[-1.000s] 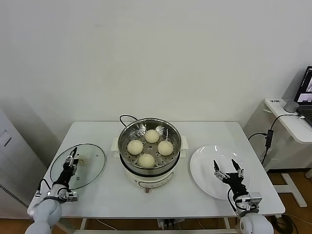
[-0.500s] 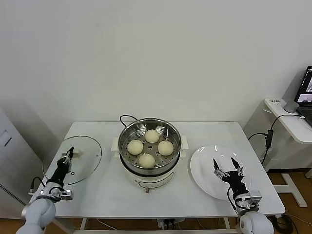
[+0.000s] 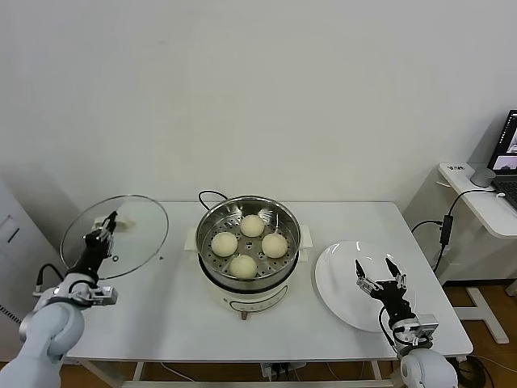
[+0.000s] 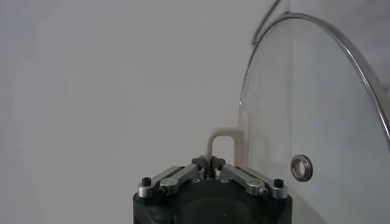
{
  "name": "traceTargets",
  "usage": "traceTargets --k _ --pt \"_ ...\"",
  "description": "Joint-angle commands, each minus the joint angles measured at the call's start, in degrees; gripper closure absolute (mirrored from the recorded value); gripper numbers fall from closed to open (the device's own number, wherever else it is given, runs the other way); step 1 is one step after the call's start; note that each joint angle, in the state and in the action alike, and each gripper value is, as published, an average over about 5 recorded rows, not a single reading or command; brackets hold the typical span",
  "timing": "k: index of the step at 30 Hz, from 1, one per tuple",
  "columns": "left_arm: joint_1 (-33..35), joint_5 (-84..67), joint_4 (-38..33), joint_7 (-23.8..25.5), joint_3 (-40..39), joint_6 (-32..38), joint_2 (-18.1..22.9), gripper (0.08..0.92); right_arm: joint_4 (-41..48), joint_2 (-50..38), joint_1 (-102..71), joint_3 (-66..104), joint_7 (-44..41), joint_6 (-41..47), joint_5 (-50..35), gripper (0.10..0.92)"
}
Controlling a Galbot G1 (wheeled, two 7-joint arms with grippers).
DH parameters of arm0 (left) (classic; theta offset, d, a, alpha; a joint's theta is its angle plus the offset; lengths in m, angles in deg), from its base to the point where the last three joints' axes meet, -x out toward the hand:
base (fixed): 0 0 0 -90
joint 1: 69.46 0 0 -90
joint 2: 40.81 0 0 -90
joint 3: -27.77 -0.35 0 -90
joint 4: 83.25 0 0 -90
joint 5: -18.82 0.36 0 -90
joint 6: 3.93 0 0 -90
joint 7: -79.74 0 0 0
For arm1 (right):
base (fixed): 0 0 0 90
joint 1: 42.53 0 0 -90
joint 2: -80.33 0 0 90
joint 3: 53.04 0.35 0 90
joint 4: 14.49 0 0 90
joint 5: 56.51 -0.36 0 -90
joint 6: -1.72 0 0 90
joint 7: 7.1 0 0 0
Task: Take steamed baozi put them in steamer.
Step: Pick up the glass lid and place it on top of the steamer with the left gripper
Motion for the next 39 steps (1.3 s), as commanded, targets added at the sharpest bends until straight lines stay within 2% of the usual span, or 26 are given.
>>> traceTargets --k 1,6,11,14,26,39 --pt "-1.6 -4.9 -17.5 11.3 -10.3 -17.3 -6.3 0.894 -0.3 -0.1 0.0 0.0 0.0 0.0 -0.1 0.203" --pt "-5.4 -2.5 -20.4 14.1 -18.4 -25.5 -7.2 0.894 0.0 -0.3 0.5 0.3 -0.1 0.0 -0.2 0.203" --pt "-10.8 1.7 -20.9 16.4 -26.4 -33.9 -5.3 0.894 0.0 -0.4 0.5 0.5 0.0 0.1 -0.2 0.203" --pt "-12.7 3.5 -20.3 17.1 -30.2 -36.3 -3.3 0.894 0.1 -0.6 0.5 0.6 0.0 0.1 -0.2 0.203" --pt "-16.1 9.6 -16.0 17.0 -38.6 -36.4 4.8 0.894 0.6 -0.9 1.0 0.7 0.0 0.3 -0.3 0.203" --pt "-18.4 12.8 -9.4 16.6 -42.3 -35.3 10.0 0.894 1.1 -0.8 1.1 0.8 0.0 0.3 -0.4 0.203"
